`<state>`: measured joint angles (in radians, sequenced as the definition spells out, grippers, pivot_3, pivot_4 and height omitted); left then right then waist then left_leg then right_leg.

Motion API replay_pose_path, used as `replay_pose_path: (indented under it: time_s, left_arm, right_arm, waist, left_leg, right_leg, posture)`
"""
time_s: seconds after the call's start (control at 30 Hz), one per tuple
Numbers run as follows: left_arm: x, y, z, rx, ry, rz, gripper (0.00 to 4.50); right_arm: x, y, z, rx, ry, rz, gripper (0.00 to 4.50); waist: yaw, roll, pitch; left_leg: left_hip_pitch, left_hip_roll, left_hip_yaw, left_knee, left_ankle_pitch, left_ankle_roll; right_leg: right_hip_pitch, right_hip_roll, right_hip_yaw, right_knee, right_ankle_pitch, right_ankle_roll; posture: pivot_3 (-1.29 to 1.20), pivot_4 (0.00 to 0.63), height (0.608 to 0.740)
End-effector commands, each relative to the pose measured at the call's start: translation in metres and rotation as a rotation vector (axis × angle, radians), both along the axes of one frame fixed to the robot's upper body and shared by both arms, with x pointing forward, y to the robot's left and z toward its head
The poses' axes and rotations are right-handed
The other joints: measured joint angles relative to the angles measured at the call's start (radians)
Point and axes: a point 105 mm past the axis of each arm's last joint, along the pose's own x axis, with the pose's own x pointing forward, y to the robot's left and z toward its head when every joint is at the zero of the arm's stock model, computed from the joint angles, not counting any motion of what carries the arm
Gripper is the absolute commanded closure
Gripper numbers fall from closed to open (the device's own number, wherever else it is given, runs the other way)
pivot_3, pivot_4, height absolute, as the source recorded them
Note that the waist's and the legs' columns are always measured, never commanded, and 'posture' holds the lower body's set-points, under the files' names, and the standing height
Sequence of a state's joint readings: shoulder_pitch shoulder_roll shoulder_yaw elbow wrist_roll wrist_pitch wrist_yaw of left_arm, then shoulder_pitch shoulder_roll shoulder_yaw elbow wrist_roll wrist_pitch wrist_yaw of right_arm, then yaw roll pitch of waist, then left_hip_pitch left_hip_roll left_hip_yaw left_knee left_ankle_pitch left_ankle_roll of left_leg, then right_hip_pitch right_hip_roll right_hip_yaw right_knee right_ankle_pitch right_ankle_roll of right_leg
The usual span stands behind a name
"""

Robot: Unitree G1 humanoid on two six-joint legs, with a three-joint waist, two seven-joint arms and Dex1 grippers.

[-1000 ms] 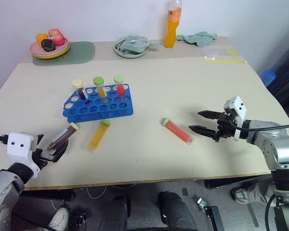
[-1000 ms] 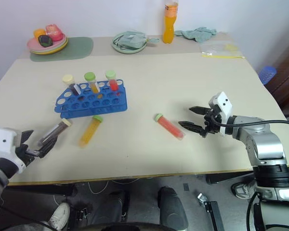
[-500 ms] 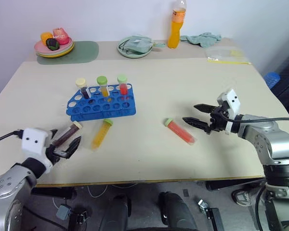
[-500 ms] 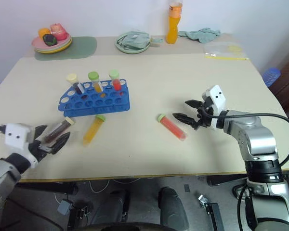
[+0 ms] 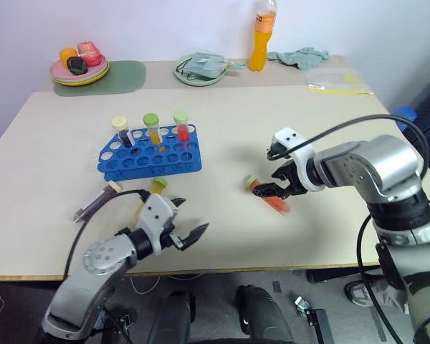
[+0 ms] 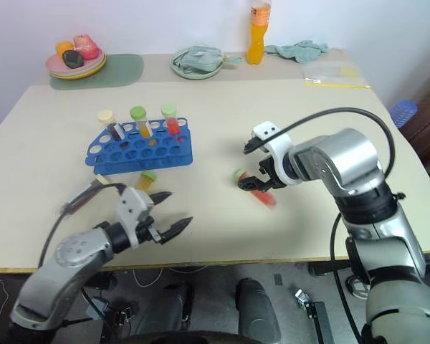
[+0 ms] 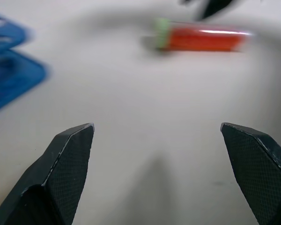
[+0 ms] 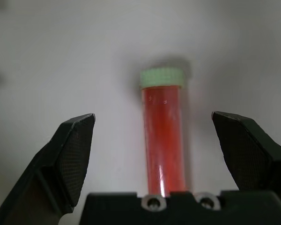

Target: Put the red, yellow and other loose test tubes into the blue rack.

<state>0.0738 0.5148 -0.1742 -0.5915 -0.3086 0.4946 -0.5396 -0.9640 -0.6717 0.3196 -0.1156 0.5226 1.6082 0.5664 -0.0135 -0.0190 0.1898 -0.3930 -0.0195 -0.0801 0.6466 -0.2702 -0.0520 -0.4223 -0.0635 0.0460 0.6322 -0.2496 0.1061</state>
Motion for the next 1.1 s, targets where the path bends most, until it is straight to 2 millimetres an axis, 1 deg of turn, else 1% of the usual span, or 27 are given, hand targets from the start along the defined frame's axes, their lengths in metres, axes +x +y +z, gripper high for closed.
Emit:
replay_pose_path:
  time_s: [0.03,0.17,0.2,0.27,0.33,0.37,0.43,0.47,0.53,0.6,0.63,0.7,0.73,0.8,0.9,1.0,1.1]
  left_arm:
    - [-0.007,-0.013,0.009,-0.017,-0.048,-0.057,0.02]
    - [-0.011,-0.015,0.009,-0.036,-0.047,-0.045,0.02]
    - [-0.01,-0.014,0.009,-0.037,-0.051,-0.033,0.0]
    - [-0.009,-0.012,0.01,-0.039,-0.057,-0.018,0.0]
    - [-0.009,-0.012,0.01,-0.04,-0.058,-0.012,0.0]
    - [-0.009,-0.011,0.01,-0.04,-0.058,-0.009,0.0]
    - [-0.009,-0.01,0.009,-0.042,-0.057,-0.002,0.0]
    - [-0.01,-0.009,0.009,-0.046,-0.057,0.003,0.0]
    - [-0.009,-0.004,0.007,-0.053,-0.052,0.028,0.0]
    - [-0.008,0.006,0.006,-0.073,-0.044,0.074,0.0]
    - [-0.007,0.012,0.006,-0.085,-0.038,0.106,0.0]
    - [-0.007,0.024,0.003,-0.098,-0.029,0.161,0.0]
    - [-0.007,0.029,0.003,-0.101,-0.028,0.178,0.0]
    - [-0.004,0.042,0.001,-0.108,-0.036,0.242,0.0]
    - [0.008,0.062,0.004,-0.092,-0.107,0.364,0.0]
    - [0.017,0.075,0.009,-0.09,-0.147,0.434,0.0]
    - [0.02,0.08,0.013,-0.091,-0.168,0.457,0.0]
  right_arm:
    - [0.005,0.007,-0.001,-0.049,0.019,0.001,0.1]
    - [0.008,0.011,-0.015,-0.105,0.064,-0.012,0.1]
    - [0.007,0.012,-0.02,-0.125,0.072,-0.008,0.33]
    - [0.006,0.012,-0.025,-0.149,0.078,-0.005,0.95]
    - [0.006,0.012,-0.026,-0.163,0.075,-0.002,1.85]
    - [0.005,0.013,-0.025,-0.165,0.069,0.011,2.44]
    - [0.002,0.017,-0.021,-0.16,0.054,0.04,3.45]
    - [0.0,0.02,-0.017,-0.158,0.03,0.064,3.74]
    - [-0.009,0.04,-0.001,-0.068,-0.092,0.218,3.77]
    - [-0.016,0.062,0.018,0.063,-0.27,0.368,3.77]
    - [-0.017,0.074,0.03,0.141,-0.39,0.424,3.77]
    - [-0.02,0.092,0.05,0.303,-0.581,0.492,3.77]
    - [-0.02,0.098,0.055,0.364,-0.631,0.503,3.77]
    - [-0.01,0.114,0.064,0.518,-0.741,0.445,3.77]
    - [0.018,0.135,0.071,0.668,-0.862,0.278,3.77]
    - [0.034,0.156,0.072,0.75,-0.922,0.179,3.77]
    - [0.043,0.168,0.068,0.766,-0.93,0.146,3.77]
  waist:
    - [-0.001,0.0,0.0]
    - [-0.002,0.0,0.0]
    - [-0.002,0.0,0.0]
    - [-0.003,0.0,0.0]
    - [-0.002,0.0,0.0]
    - [-0.002,0.0,0.0]
    - [-0.003,0.0,0.0]
    - [-0.003,0.0,0.0]
    - [-0.003,0.001,0.0]
    - [-0.004,0.0,0.0]
    - [-0.004,0.001,0.0]
    - [-0.007,0.0,0.0]
    - [-0.009,0.0,0.0]
    - [-0.007,0.0,0.0]
    - [-0.008,0.0,0.0]
    - [-0.007,0.0,0.0]
    - [-0.005,0.0,0.0]
  left_leg:
    - [0.0,0.0,0.0,0.0,0.0,0.0]
    - [0.0,0.0,0.0,0.0,0.0,0.001]
    - [0.0,0.0,0.0,0.0,0.0,0.001]
    - [0.0,0.0,0.0,0.0,0.0,0.001]
    - [0.0,0.0,0.0,0.0,0.0,0.001]
    - [0.0,0.0,0.0,0.0,0.0,0.001]
    - [0.0,0.0,0.0,0.0,0.0,0.001]
    - [0.0,0.0,0.0,0.0,0.0,0.001]
    - [0.0,0.0,0.0,0.0,-0.001,0.001]
    - [-0.001,0.0,0.0,0.0,-0.001,0.002]
    - [-0.001,0.001,0.0,0.0,-0.001,0.002]
    - [0.0,0.001,0.0,-0.001,-0.001,0.002]
    - [0.0,0.001,0.0,0.0,-0.001,0.002]
    - [0.0,0.001,0.001,0.0,-0.001,0.002]
    - [0.001,0.001,0.001,0.001,-0.001,0.002]
    - [0.002,0.001,0.0,0.001,0.0,0.0]
    - [0.001,0.0,0.0,0.001,0.0,0.0]
  right_leg:
    - [0.0,0.0,0.0,0.0,0.0,0.0]
    - [0.0,0.0,0.0,0.0,0.0,0.001]
    - [0.0,0.0,0.0,0.0,0.0,0.001]
    - [0.0,0.0,0.0,0.0,0.001,0.001]
    - [-0.001,0.0,0.0,0.0,0.001,0.001]
    - [-0.001,0.0,0.0,0.0,0.001,0.001]
    - [-0.001,0.0,0.0,0.0,0.001,0.001]
    - [-0.001,0.0,0.0,0.0,0.001,0.001]
    - [-0.001,0.0,0.0,0.0,0.001,0.001]
    - [-0.002,0.001,0.0,0.0,0.001,0.002]
    - [-0.002,0.001,-0.001,0.0,0.001,0.002]
    - [-0.001,0.001,-0.001,0.001,0.001,0.002]
    - [-0.001,0.001,-0.001,0.001,0.001,0.002]
    - [-0.001,0.001,0.0,0.002,0.001,0.002]
    - [-0.001,0.002,0.0,0.003,0.001,0.002]
    - [-0.001,0.002,0.0,0.004,0.001,0.001]
    - [-0.001,0.001,0.0,0.004,0.002,0.002]
  posture:
    - [0.0,0.15,0.74]
    - [0.0,0.15,0.74]
    - [0.0,0.15,0.74]
    - [0.0,0.15,0.74]
    - [0.0,0.15,0.74]
    - [0.0,0.15,0.74]
    - [0.0,0.15,0.74]
    - [0.0,0.15,0.74]
    - [0.0,0.15,0.74]
    - [0.0,0.15,0.74]
    - [0.0,0.15,0.74]
    - [0.0,0.15,0.74]
    - [0.0,0.15,0.74]
    - [0.0,0.15,0.74]
    - [0.0,0.15,0.74]
    - [0.0,0.15,0.74]
    - [0.0,0.15,0.74]
